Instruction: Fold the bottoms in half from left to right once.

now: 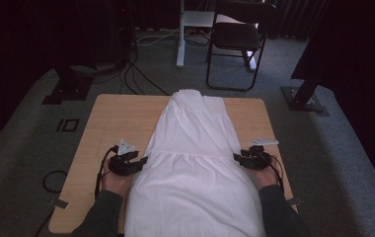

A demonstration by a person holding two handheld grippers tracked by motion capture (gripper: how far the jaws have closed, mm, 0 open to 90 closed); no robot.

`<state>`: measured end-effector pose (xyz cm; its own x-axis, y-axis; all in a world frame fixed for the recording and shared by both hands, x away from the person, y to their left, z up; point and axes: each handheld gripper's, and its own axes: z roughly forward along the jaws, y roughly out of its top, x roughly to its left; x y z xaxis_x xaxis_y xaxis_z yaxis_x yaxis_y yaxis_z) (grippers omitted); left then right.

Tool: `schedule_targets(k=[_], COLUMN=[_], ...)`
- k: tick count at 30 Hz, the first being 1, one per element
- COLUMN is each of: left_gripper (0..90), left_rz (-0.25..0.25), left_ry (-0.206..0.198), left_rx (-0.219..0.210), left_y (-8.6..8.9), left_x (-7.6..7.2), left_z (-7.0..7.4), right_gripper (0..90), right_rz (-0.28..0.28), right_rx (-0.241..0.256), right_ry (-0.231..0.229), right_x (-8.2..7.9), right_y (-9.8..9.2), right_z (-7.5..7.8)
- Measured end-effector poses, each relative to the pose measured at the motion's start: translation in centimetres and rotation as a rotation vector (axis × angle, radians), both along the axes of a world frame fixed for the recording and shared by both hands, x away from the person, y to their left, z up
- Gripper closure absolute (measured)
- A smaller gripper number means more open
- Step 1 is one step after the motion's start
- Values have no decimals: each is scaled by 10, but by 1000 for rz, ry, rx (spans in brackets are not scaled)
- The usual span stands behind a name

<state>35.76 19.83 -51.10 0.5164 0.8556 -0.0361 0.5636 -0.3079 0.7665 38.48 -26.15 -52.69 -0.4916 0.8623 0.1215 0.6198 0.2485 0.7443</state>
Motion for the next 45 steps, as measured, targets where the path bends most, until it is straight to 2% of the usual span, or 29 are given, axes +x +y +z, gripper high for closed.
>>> schedule_targets(k=[1,3,5,8,9,10,11,13,14,15,16,17,19,22,25,26,29,32,34,35,36,37,38,39,41,45], left_gripper=[515,513,513,498,490,484,483,482,482,482,482,481,478,468,439,425,372,356,361,400,487,616,744,832,874,879], left_rz=[0,0,-16,-64,-72,-81,-85,-96,-100,-107,-113,-118,-117,-88,-53,-48,-38,-24,-21,-27,-43,-57,-76,-73,-56,-62], left_ry=[14,45,64,65,64,64,64,74,79,91,97,99,87,52,29,33,81,118,140,153,161,166,151,146,137,111], left_rx=[-3,22,41,62,68,66,66,67,79,96,100,106,94,64,51,40,19,26,27,29,48,65,65,37,13,9], left_y=[-2,-9,-14,-22,-24,-25,-26,-27,-28,-30,-31,-32,-33,-31,-32,-34,-46,-58,-64,-67,-68,-69,-68,-65,-57,-38], left_x=[5,15,20,19,18,17,16,16,15,15,15,15,14,20,34,40,64,83,90,92,92,92,90,88,84,67], left_z=[-3,-12,-20,-26,-26,-26,-26,-26,-27,-30,-32,-33,-32,-22,-9,-5,-4,-12,-18,-21,-25,-27,-30,-31,-32,-32], right_gripper=[554,548,564,807,874,885,889,890,890,889,890,888,886,883,883,883,880,878,878,878,878,879,880,882,883,883], right_rz=[3,10,23,55,50,38,8,-53,-82,-103,-118,-127,-142,-160,-167,-168,-166,-166,-166,-166,-164,-164,-164,-167,-166,-135], right_rx=[-3,5,-20,-50,-89,-105,-101,-73,-90,-121,-150,-157,-180,-160,-160,-161,-156,-143,-133,-128,-122,-117,-111,-101,-92,-70], right_ry=[8,28,37,85,73,42,-34,-135,-182,-194,-173,-149,-80,-19,11,5,13,15,15,16,16,17,17,19,19,38], right_x=[11,23,30,34,32,30,22,9,4,2,4,6,14,21,23,23,24,24,24,24,24,24,24,24,23,18], right_y=[5,13,21,27,28,27,23,15,10,7,3,1,-3,-5,-3,-3,-4,-5,-6,-7,-8,-9,-9,-9,-10,-7], right_z=[-3,-8,-12,-16,-14,-10,1,21,28,32,29,25,5,-16,-26,-26,-26,-26,-27,-27,-27,-27,-27,-28,-28,-28])
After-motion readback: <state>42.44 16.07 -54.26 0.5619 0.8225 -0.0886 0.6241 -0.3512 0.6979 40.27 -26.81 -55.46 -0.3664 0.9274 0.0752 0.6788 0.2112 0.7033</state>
